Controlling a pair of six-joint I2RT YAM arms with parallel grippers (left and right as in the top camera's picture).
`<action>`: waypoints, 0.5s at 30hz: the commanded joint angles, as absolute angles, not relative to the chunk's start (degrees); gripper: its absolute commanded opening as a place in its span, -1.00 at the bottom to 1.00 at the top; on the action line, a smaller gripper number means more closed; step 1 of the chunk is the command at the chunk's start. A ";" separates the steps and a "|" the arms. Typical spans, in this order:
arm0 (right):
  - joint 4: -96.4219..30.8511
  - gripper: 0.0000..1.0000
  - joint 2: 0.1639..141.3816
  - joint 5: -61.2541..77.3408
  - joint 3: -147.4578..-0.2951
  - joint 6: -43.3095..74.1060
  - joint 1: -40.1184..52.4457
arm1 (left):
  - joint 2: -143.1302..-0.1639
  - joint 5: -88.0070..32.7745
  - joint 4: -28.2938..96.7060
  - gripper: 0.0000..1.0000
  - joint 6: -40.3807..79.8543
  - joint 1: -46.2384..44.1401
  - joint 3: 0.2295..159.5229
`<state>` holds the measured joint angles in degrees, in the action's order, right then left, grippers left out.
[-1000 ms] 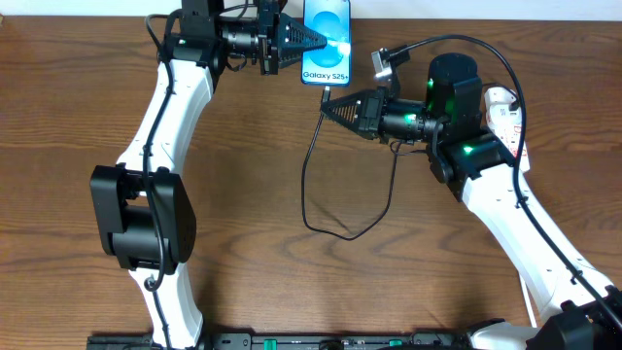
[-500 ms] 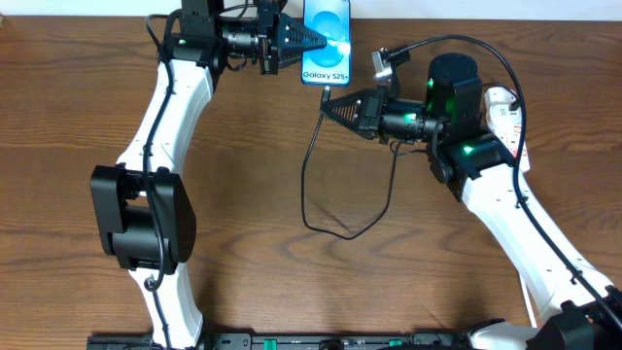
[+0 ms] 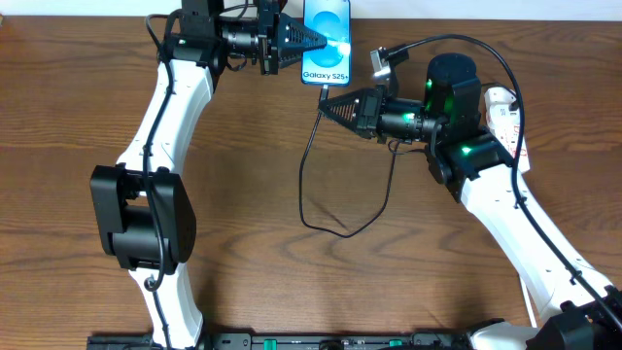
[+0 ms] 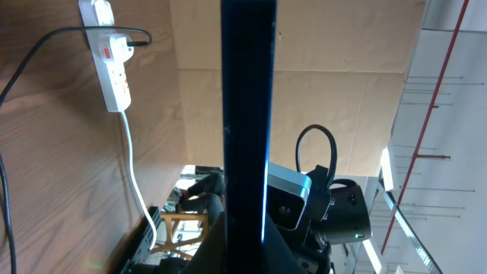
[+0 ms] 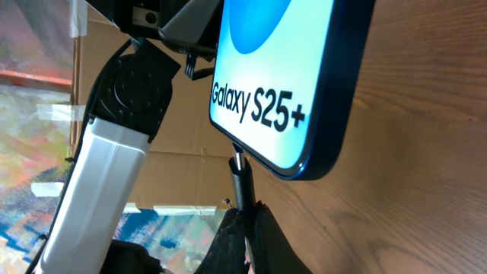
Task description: Plug charger to phone and switch on socket
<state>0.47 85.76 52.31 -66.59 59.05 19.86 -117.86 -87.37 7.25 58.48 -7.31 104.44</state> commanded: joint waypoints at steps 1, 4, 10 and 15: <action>0.49 -0.98 85.49 51.86 -66.81 59.33 20.29 | -116.36 -90.04 6.74 -0.85 57.91 -7.49 105.34; 0.36 -0.98 85.69 51.40 -66.81 59.35 20.32 | -116.36 -90.04 6.74 -0.85 57.91 -7.49 105.34; 0.49 -0.98 87.81 51.51 -66.81 59.79 20.36 | -116.36 -90.04 6.76 -0.86 57.91 -7.49 105.34; 3.51 -0.98 88.03 53.10 -66.81 60.47 20.27 | -116.36 -90.04 6.74 -0.85 57.82 -7.49 105.34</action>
